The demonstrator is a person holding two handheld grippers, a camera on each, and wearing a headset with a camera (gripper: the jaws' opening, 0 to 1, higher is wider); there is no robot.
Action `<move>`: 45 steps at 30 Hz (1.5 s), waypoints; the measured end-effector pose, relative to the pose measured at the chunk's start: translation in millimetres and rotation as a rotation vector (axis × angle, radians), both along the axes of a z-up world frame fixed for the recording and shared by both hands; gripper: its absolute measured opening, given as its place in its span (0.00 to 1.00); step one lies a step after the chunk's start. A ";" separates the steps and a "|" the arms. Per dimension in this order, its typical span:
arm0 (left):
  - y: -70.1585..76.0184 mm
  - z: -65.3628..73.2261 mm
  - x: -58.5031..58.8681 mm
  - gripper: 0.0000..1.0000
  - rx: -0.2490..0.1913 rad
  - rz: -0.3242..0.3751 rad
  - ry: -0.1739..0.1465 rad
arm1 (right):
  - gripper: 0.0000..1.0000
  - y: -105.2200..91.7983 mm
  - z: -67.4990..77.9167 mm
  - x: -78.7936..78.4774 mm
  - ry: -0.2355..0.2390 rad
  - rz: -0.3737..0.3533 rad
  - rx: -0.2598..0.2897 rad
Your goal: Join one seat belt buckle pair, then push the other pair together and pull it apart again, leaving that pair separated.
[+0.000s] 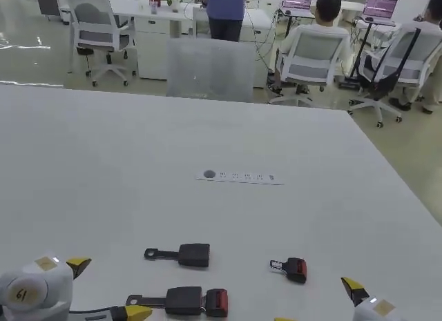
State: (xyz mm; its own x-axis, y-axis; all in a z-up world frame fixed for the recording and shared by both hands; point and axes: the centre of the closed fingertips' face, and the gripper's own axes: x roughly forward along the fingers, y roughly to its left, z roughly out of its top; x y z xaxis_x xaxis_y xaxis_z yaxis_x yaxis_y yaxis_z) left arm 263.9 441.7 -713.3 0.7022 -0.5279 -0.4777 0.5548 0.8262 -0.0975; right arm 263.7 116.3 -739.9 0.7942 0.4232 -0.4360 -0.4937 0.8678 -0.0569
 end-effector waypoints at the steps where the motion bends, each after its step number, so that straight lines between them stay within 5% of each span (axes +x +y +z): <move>1: -0.4 0.6 -0.2 1.00 -0.004 0.001 0.000 | 1.00 0.8 0.0 0.2 0.001 0.001 0.000; 45: 2.1 2.0 5.4 1.00 -0.013 -0.021 -0.004 | 1.00 11.8 -1.6 0.1 0.008 -0.011 -0.001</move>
